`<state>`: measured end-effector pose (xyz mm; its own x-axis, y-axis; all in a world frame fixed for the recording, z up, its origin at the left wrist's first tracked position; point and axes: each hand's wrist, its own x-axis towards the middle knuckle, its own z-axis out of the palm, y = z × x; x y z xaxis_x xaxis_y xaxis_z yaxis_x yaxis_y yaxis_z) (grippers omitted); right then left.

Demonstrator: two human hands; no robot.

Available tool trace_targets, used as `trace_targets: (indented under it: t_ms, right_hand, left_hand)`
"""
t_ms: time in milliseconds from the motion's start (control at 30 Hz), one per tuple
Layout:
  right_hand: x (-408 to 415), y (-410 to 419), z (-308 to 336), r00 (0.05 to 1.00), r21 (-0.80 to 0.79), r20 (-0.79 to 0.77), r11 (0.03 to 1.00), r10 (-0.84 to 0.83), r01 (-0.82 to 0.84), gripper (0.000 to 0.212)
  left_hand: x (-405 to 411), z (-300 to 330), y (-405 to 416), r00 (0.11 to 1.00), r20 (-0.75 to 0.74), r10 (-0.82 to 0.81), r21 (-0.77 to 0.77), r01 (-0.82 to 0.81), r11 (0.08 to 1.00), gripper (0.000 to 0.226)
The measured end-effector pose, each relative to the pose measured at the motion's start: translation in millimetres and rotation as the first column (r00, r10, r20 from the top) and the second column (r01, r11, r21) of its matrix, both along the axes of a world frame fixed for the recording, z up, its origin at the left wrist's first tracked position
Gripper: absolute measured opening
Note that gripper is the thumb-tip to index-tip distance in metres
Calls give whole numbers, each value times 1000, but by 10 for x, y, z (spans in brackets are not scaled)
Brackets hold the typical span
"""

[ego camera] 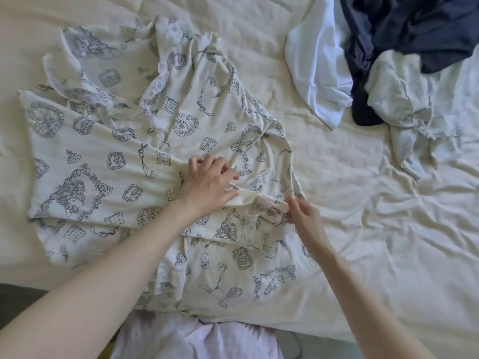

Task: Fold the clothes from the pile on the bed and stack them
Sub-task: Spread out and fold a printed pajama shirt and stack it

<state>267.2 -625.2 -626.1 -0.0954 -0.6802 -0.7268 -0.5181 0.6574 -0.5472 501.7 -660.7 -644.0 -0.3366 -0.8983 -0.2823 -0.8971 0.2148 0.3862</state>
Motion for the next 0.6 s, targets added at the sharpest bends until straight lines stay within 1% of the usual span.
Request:
trace_targets:
  t_ms: [67,100,133,167,233,300,333,367,433,467,533,600]
  right_hand:
    - [21,-22,-14,988,-29,-33,988,-153,152,39]
    - [28,-27,-21,974,-42,-63,976,-217,214,36]
    - [33,-22,-14,960,-42,-85,964,-266,263,38]
    - [40,-17,-13,951,-25,-96,955,-295,294,40]
    - [75,-3,10,950,65,-89,950,-299,305,40]
    - [120,-9,24,951,158,-73,938,-299,307,39]
    - [142,-26,24,942,193,-56,922,-331,335,37]
    - [152,-46,18,922,227,-29,896,-386,382,33]
    - [155,-106,16,855,307,28,818,-518,486,27]
    - [151,-139,22,826,343,33,782,-563,520,24]
    - [136,-187,24,785,409,31,724,-619,555,18]
    - [131,-238,34,740,439,48,680,-671,587,12]
  left_hand:
    - [-82,79,122,999,-40,11,-119,-15,993,26]
    - [-134,111,216,998,-69,11,-161,-22,987,22]
    - [-200,138,338,996,-94,0,-162,-16,987,22]
    - [-278,160,469,994,-113,-15,-130,0,991,24]
    - [-464,199,735,992,-125,-34,-18,32,999,32]
    - [-647,205,926,993,-120,-1,95,13,995,44]
    - [-722,192,973,993,-109,33,125,-19,992,48]
    - [-788,169,1003,994,-95,61,132,-49,990,48]
    - [-869,138,1003,996,-48,76,109,-70,992,39]
    - [-896,133,1000,996,-31,82,102,-79,992,34]
    - [-932,145,1022,993,-39,114,118,-109,987,31]
    - [-952,183,1112,989,-75,128,122,-118,985,31]
